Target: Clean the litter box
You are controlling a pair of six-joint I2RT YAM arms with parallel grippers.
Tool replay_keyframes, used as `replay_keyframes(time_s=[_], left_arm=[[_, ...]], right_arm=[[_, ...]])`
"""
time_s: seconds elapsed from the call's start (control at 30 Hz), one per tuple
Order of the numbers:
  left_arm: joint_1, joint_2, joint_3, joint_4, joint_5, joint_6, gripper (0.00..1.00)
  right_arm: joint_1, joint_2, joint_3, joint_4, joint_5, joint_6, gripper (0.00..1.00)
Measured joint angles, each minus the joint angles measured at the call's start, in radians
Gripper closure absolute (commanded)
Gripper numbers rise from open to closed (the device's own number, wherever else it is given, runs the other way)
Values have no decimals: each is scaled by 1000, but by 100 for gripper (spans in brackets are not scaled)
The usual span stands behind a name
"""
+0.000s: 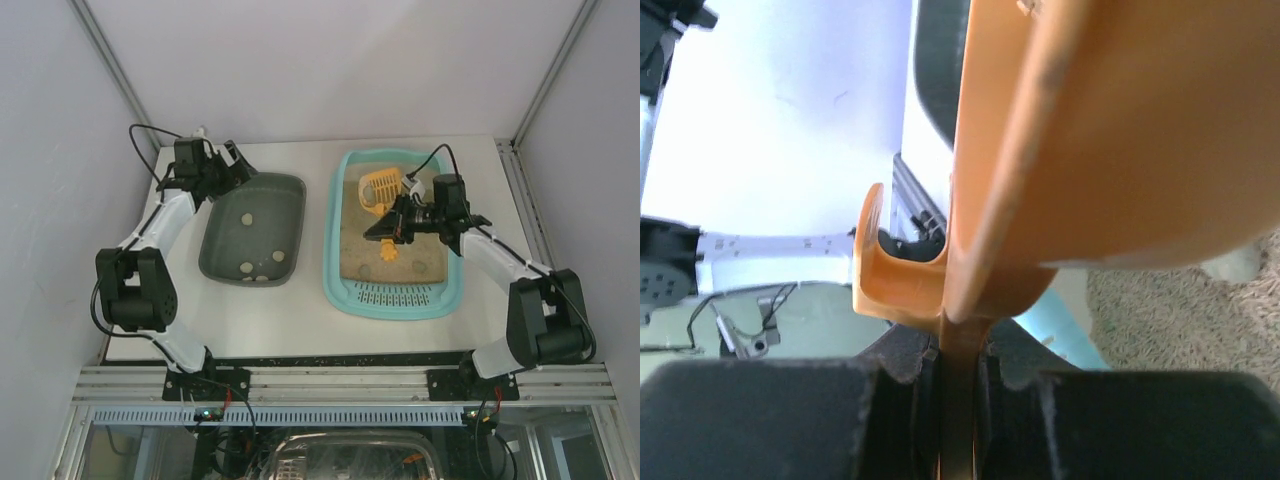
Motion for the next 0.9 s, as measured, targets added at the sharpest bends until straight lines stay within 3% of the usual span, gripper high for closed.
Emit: replay_keyframes(time_s=[0.23, 0.43, 0.6, 0.7, 0.77, 0.83, 0.9], left_arm=[[-21, -39, 0, -20, -21, 46, 0], [-68, -46, -25, -34, -41, 106, 0], [-93, -53, -55, -60, -71, 170, 0], [-101, -61, -60, -83, -98, 215, 0], [-111, -72, -60, -90, -123, 256, 0], [-132, -82, -59, -94, -148, 303, 0], [-164, -85, -53, -103, -171, 357, 0]], right_arm=[[-102, -150, -387, 531, -116, 386, 100], [-148, -23, -500, 1183, -160, 842, 100], [-134, 11, -514, 1421, -216, 995, 100], [-129, 12, -519, 1506, -241, 1023, 100], [-120, 5, -518, 1477, -267, 998, 100], [-105, -35, -512, 1345, -291, 900, 100], [-85, -134, -485, 1084, -301, 738, 100]])
